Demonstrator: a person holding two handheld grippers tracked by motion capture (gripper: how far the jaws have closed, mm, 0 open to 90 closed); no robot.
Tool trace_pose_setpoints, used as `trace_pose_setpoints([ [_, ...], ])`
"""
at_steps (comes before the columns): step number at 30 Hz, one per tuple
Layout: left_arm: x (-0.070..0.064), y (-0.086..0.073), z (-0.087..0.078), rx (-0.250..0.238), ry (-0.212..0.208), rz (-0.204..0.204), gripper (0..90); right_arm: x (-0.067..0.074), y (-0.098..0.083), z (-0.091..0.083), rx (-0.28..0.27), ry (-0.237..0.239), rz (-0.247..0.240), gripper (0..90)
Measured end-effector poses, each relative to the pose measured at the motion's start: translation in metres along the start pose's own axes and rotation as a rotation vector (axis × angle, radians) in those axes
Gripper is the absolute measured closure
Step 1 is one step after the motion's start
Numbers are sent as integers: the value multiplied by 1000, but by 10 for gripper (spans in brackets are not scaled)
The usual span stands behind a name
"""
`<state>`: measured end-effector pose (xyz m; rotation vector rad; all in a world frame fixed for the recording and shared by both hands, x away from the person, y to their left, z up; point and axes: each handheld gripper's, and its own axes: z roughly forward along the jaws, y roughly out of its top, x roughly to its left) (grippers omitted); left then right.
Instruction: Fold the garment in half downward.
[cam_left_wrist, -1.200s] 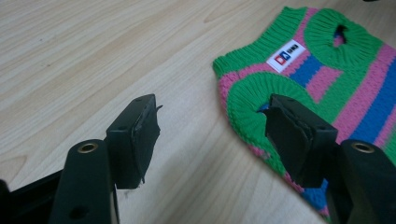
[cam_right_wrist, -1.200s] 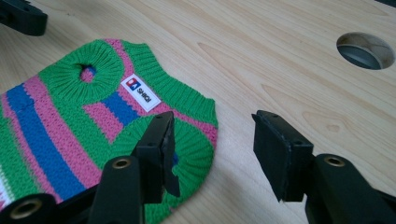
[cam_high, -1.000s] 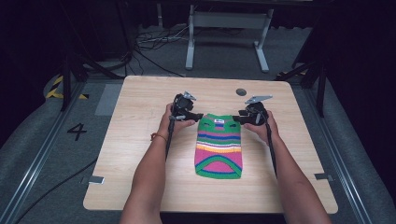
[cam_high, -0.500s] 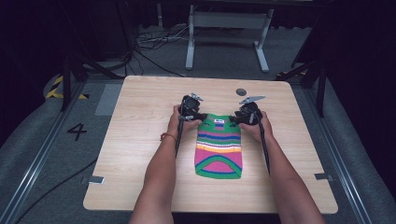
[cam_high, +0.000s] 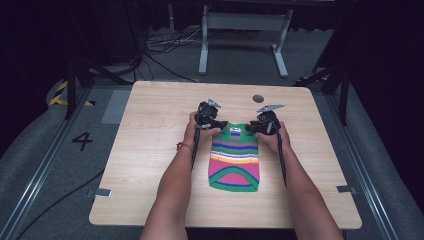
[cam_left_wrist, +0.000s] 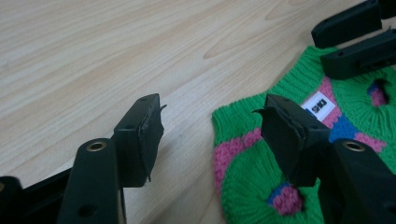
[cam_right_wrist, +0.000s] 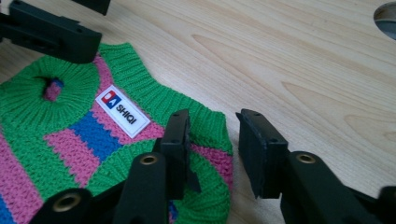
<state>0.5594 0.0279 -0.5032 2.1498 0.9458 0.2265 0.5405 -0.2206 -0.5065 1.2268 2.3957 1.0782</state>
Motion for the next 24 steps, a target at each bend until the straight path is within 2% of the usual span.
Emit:
trace_pose_setpoints([
  [2, -3, -1, 6, 38, 19, 17, 436, 1, 0, 0, 3, 9, 1, 706],
  [5, -2, -2, 5, 31, -5, 3, 508, 1, 0, 0, 3, 14, 2, 732],
  [6, -2, -2, 5, 31, -5, 3, 551, 1, 0, 0, 3, 14, 2, 732],
  [7, -1, -2, 3, 34, -25, 2, 611, 1, 0, 0, 2, 21, 0, 762],
  [8, 0, -2, 2, 44, -46, 19, 657, 2, 0, 0, 4, 20, 1, 779],
  [11, -4, 0, 0, 54, -35, 53, 791, 4, 1, 0, 5, 14, -11, 826],
  [12, -4, 0, 0, 54, -35, 53, 825, 5, 1, 0, 3, 10, -20, 832],
  [15, -6, 3, -3, 65, -18, 84, 842, 6, 2, -1, 7, 8, -25, 837],
  [19, -8, 4, -6, 65, -12, 102, 851, 7, 4, -3, 8, 12, -39, 840],
  [24, -10, 5, -13, 57, 10, 128, 851, 11, 7, -8, -20, 24, -60, 840],
])
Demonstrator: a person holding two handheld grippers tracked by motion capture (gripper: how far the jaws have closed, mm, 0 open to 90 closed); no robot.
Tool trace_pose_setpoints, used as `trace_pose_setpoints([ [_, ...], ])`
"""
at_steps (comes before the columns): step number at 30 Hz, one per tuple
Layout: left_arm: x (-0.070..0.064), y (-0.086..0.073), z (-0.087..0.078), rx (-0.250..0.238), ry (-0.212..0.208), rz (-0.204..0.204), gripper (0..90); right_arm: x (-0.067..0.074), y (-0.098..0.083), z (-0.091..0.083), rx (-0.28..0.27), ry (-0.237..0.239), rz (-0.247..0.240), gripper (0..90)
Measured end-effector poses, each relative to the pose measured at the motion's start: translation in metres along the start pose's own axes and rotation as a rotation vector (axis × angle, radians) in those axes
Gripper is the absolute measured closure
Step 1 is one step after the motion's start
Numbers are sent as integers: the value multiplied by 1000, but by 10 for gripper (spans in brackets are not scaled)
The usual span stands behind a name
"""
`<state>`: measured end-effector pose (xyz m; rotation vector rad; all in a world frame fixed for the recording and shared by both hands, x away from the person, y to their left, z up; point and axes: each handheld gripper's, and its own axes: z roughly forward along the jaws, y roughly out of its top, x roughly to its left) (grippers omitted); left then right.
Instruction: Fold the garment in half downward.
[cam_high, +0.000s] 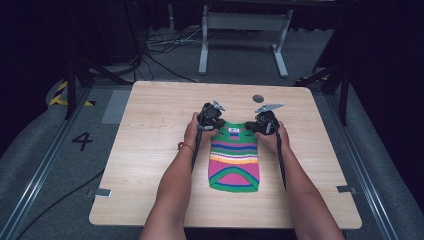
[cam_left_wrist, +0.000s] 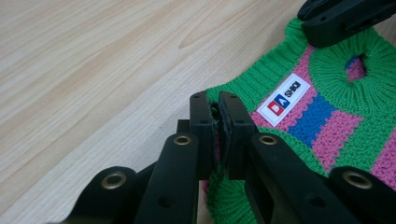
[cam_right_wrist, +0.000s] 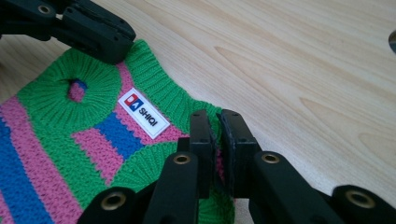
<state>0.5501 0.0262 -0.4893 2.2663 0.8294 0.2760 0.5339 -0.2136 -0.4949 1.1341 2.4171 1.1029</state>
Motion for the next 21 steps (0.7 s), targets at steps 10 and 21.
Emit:
trace_pose_setpoints([
  [10, -4, 5, -20, -50, 4, -1, 847, 5, 10, -16, -45, 21, -38, 843],
  [21, -20, 0, -46, -97, 1, 87, 850, 17, 12, -37, -107, 64, -90, 843],
])
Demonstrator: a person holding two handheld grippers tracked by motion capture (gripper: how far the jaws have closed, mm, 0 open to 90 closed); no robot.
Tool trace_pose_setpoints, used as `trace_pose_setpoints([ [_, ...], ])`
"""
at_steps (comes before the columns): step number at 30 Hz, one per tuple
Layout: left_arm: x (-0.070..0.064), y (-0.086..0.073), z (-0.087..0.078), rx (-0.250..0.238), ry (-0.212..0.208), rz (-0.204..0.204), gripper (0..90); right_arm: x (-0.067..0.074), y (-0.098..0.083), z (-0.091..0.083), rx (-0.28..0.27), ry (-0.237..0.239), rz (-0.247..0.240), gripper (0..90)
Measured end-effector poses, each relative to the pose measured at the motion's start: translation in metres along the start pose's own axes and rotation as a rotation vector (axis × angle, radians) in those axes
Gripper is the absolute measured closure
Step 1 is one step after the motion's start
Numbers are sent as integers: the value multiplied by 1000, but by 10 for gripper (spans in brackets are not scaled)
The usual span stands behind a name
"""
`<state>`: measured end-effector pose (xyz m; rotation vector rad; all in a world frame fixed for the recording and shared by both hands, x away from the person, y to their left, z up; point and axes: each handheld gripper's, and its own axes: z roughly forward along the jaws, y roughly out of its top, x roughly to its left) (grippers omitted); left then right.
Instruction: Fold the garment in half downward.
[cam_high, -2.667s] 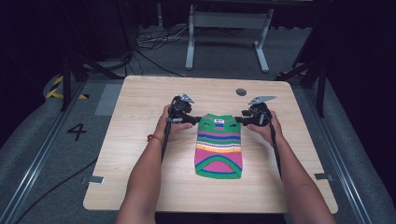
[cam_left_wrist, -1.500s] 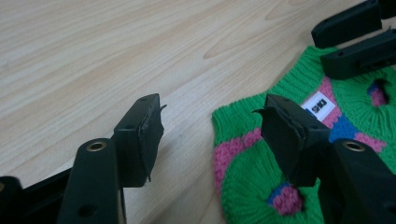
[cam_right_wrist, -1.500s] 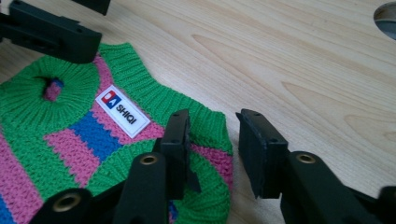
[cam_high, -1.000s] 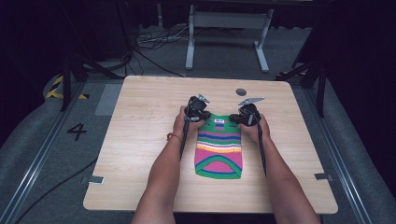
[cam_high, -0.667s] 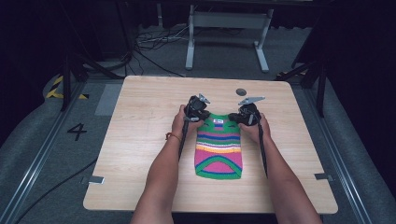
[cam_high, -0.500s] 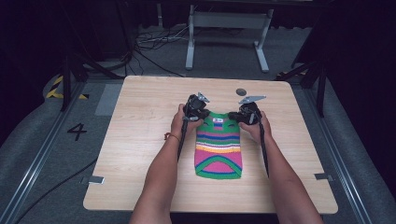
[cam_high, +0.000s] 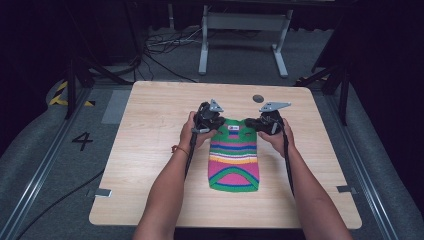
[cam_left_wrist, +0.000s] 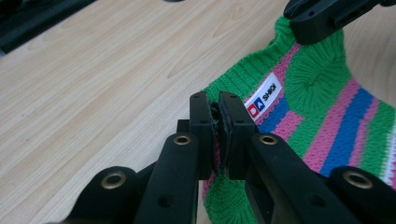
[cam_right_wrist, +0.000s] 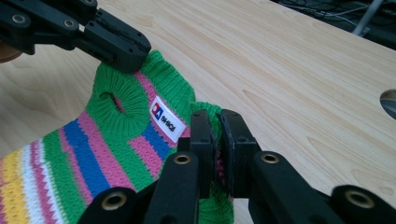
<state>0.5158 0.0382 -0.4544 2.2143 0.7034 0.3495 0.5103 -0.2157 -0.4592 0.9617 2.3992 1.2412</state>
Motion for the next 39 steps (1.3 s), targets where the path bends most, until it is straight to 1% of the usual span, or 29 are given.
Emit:
trace_pose_setpoints([
  [1, 0, 0, 0, 0, 0, 0, 850, 2, 0, -2, -5, 1, -6, 843],
  [2, -4, 0, -6, -6, -6, 28, 849, 3, 0, -4, -11, 7, -14, 843],
  [3, -6, -1, -8, -9, -11, 37, 849, 5, 0, -6, -18, 16, -21, 843],
  [5, -8, -1, -11, -12, -16, 44, 849, 8, 0, -11, -22, 20, -33, 843],
  [6, -11, -2, -16, -16, -23, 61, 849, 9, 0, -13, -26, 26, -39, 843],
  [8, -13, -4, -21, -29, -29, 74, 849, 10, 0, -18, -37, 35, -43, 843],
  [9, -14, -5, -24, -38, -36, 81, 849, 11, 0, -21, -39, 43, -44, 843],
  [12, -20, -9, -30, -43, -56, 114, 849, 15, -1, -28, -45, 63, -63, 843],
  [14, -23, -12, -33, -45, -60, 129, 849, 18, -2, -32, -39, 74, -80, 842],
  [17, -27, -15, -38, -42, -58, 149, 849, 22, -3, -37, -46, 91, -100, 843],
  [18, -27, -15, -38, -42, -58, 149, 849, 22, -3, -37, -46, 91, -100, 843],
  [20, -30, -16, -42, -42, -58, 160, 849, 27, -4, -40, -48, 102, -110, 842],
  [26, -41, -21, -50, -22, -66, 213, 850, 39, -6, -47, -42, 128, -156, 842],
  [30, -48, -25, -55, -32, -81, 227, 850, 47, -9, -51, -33, 146, -176, 843],
  [32, -50, -27, -57, -33, -81, 231, 851, 51, -11, -53, -25, 153, -187, 843],
  [33, -53, -29, -58, -34, -91, 231, 851, 52, -12, -53, -23, 156, -191, 842],
  [34, -53, -29, -58, -34, -91, 231, 851, 52, -12, -53, -23, 156, -191, 842],
  [36, -57, -33, -61, -26, -96, 251, 851, 55, -15, -56, -19, 169, -197, 843],
  [39, -62, -37, -65, -37, -115, 257, 850, 62, -20, -59, -6, 184, -214, 842],
])
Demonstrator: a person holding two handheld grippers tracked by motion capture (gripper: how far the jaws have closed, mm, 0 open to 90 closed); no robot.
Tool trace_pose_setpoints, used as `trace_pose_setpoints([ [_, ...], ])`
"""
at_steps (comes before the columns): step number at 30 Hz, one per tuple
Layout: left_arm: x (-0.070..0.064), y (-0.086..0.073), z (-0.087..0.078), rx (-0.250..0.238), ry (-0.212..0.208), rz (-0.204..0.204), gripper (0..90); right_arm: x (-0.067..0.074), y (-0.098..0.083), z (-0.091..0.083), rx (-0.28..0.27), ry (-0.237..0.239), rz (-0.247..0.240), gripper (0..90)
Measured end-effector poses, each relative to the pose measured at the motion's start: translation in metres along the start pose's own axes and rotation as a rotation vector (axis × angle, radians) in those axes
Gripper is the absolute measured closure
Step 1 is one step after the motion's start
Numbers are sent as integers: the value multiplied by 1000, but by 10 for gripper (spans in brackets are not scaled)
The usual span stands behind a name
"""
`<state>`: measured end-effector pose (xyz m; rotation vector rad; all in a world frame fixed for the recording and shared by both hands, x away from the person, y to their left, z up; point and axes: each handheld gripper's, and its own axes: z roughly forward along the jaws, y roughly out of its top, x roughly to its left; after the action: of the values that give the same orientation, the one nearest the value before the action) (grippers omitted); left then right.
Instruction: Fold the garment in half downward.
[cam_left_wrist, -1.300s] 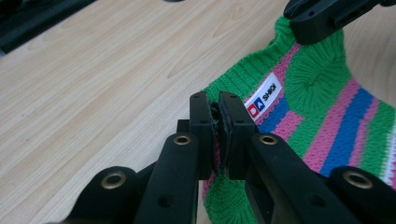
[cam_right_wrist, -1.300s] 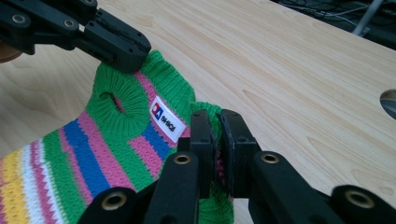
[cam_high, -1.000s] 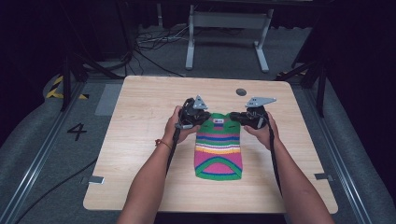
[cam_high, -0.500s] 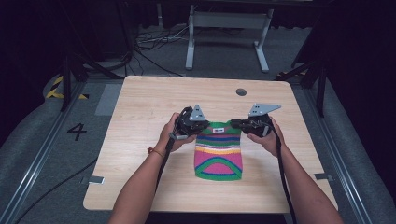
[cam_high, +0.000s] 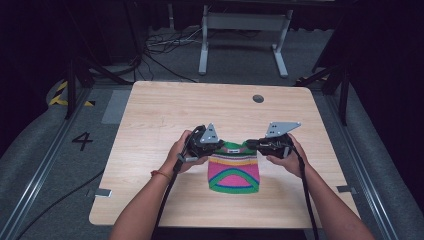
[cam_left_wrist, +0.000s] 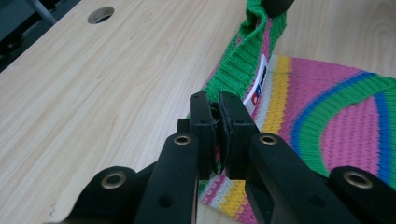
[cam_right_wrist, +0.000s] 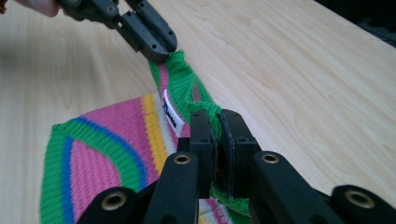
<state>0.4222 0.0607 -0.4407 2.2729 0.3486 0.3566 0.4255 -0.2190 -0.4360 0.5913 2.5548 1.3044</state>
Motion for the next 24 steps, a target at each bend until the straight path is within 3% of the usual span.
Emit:
trace_pose_setpoints([
  [7, -18, -6, -3, 7, -44, 47, 849, 21, -9, -5, 37, 43, -51, 842],
  [15, -38, -7, -11, 46, -74, 96, 849, 43, -18, -10, 61, 83, -78, 841],
  [24, -65, -17, -7, 75, -139, 135, 844, 62, -34, -15, 107, 112, -106, 839],
])
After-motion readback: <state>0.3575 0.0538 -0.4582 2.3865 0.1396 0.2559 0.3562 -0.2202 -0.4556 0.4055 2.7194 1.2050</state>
